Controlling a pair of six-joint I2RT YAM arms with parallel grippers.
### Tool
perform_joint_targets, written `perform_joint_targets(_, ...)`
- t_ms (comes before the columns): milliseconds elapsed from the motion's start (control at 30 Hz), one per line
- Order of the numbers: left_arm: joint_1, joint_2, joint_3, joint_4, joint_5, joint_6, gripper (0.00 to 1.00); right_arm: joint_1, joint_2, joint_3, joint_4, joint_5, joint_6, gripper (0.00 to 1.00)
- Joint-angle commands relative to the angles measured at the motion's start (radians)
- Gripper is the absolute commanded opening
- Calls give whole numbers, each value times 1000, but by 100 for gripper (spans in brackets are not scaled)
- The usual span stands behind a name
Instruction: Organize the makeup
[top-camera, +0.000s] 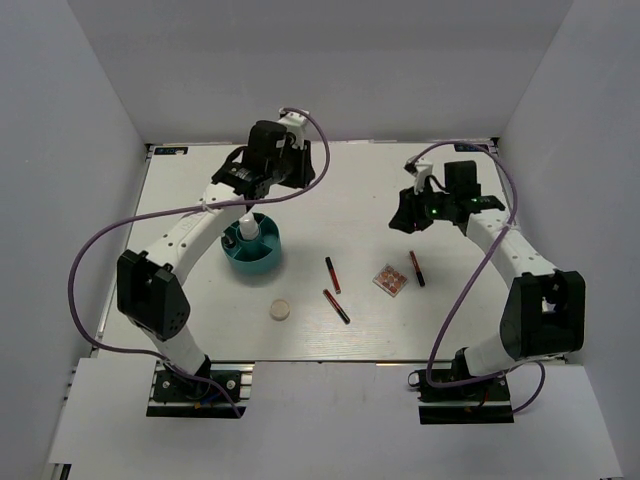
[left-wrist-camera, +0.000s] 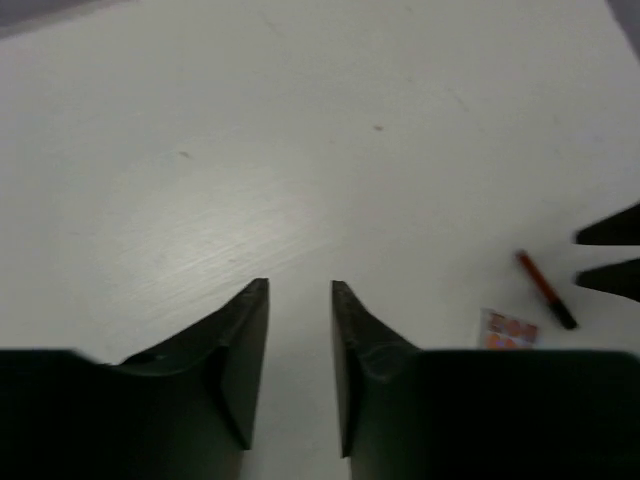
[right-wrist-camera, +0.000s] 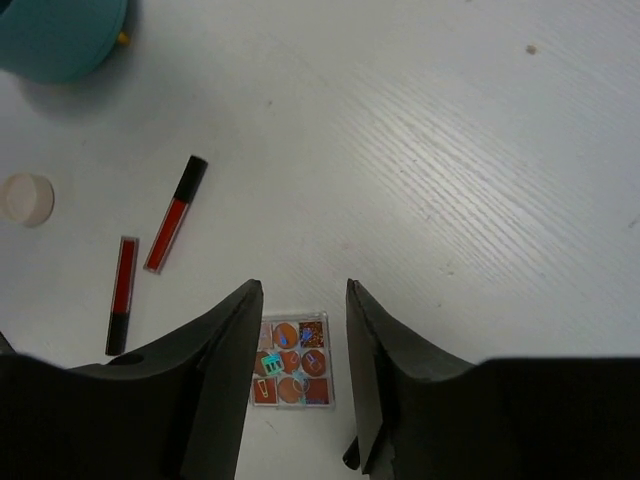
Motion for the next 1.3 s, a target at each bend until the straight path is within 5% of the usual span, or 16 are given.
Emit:
perform_joint_targets(0, -18, 20, -6, -36, 290, -137, 38, 52, 20, 36, -77, -58, -118, 44)
perform_joint_targets(167, -46, 17, -83, -64, 278, -229, 36, 153, 55, 62, -103, -21, -147, 30)
perform_joint_targets(467, -110, -133, -137, -171, 159, -313, 61, 378, 212, 177, -108, 172, 15, 45)
perform_joint_targets(900, -130, -644, -431, -243, -164, -545, 64, 546, 414, 272, -103, 396, 233, 49)
perform_joint_targets(1267, -130, -744, -511, -349, -239, -610, 64, 615, 522, 314, -132, 527, 325, 48)
